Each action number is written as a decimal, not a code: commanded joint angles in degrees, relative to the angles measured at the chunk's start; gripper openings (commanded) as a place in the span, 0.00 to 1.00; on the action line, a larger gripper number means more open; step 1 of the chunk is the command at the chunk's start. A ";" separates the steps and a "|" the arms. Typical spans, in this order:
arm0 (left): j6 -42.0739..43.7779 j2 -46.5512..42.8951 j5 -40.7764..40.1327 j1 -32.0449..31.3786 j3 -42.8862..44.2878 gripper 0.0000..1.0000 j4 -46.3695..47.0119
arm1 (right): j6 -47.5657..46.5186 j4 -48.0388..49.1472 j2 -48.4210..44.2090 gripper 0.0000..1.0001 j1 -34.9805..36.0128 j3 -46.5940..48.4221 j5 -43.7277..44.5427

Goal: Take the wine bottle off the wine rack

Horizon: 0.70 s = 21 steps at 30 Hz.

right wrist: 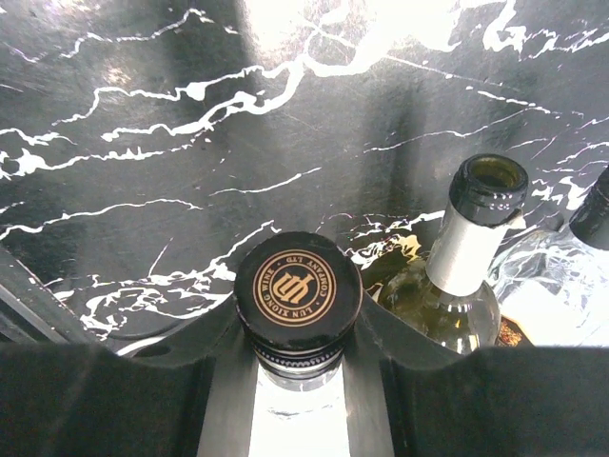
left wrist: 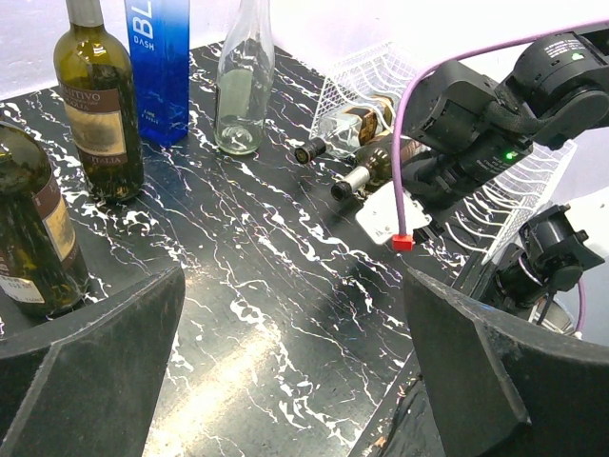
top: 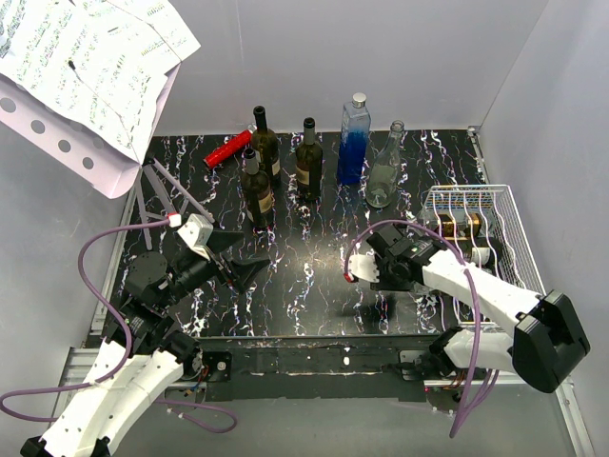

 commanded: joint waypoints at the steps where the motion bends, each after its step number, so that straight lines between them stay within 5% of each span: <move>1: 0.56 0.14 -0.65 -0.30 0.10 0.98 -0.46 | 4.51 -1.60 0.59 0.01 3.20 4.24 -1.42; 21: 0.56 -0.56 -5.47 -0.30 0.45 0.98 -1.77 | 12.86 -1.86 8.51 0.01 15.95 12.23 -3.09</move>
